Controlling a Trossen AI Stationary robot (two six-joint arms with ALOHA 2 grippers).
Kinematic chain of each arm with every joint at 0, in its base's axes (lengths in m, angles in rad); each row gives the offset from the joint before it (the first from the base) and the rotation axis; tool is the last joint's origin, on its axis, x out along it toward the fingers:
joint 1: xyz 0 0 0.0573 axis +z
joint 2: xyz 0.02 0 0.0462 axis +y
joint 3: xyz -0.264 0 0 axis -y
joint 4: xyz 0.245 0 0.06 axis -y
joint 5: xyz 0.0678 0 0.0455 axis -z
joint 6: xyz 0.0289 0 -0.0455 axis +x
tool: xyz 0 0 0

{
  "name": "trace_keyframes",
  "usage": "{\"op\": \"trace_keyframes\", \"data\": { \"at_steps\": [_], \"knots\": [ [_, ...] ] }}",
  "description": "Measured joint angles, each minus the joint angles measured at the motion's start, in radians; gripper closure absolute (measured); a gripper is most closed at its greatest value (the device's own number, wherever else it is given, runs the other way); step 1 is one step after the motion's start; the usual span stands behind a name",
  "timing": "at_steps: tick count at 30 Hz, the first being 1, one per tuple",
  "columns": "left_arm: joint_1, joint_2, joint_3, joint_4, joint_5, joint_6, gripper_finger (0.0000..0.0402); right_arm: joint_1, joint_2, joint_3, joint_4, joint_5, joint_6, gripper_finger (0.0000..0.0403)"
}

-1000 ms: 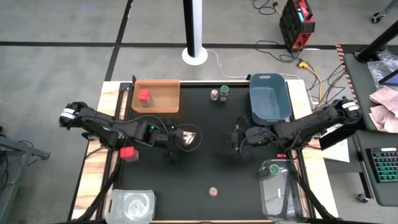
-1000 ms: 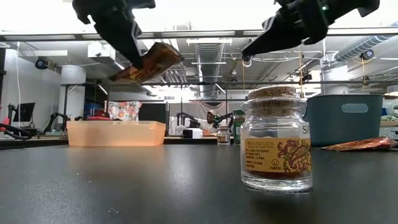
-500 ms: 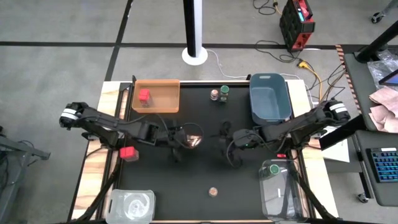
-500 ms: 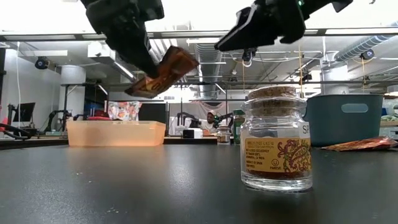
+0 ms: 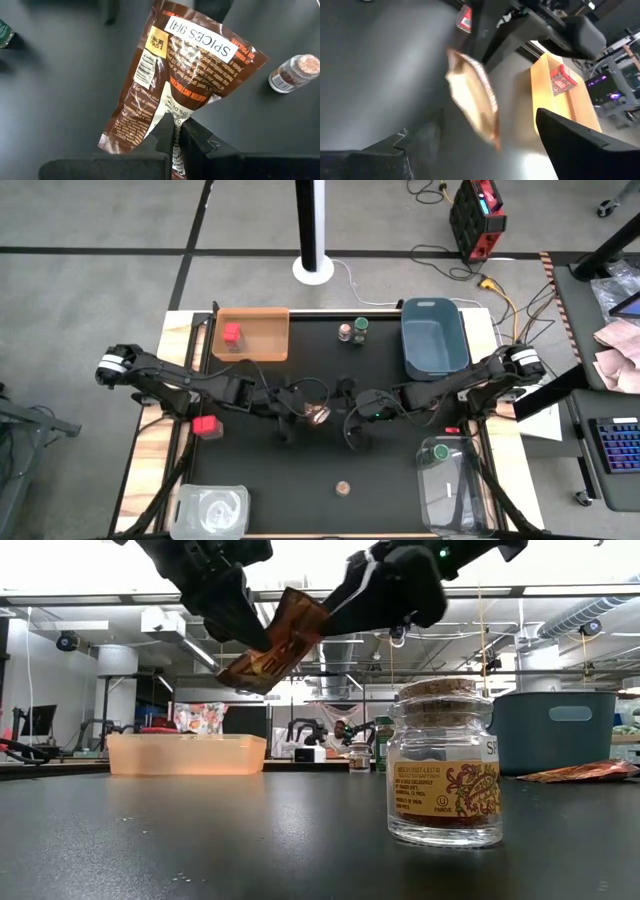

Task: Sort spices by type
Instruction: Put the left orange seasoning bag into the white bin

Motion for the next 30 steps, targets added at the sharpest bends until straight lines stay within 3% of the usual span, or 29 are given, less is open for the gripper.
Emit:
{"op": "trace_keyframes", "data": {
  "at_steps": [7,10,18,30],
  "knots": [
    [0.0,0.0,0.0,0.012,0.006,0.004,0.0401,-0.009,0.052,0.037,-0.001,-0.009,-0.038,0.0156],
    [0.0,0.0,0.0,0.014,-0.001,0.004,0.0394,-0.009,0.063,0.048,-0.009,-0.01,-0.043,0.0204],
    [0.002,0.0,0.001,0.026,-0.144,0.005,0.0343,-0.01,0.046,0.049,-0.077,-0.006,-0.034,0.0366],
    [0.003,-0.019,0.002,0.028,-0.155,0.068,0.0243,-0.009,-0.03,0.025,-0.241,0.002,0.079,0.0367]
  ]
}}
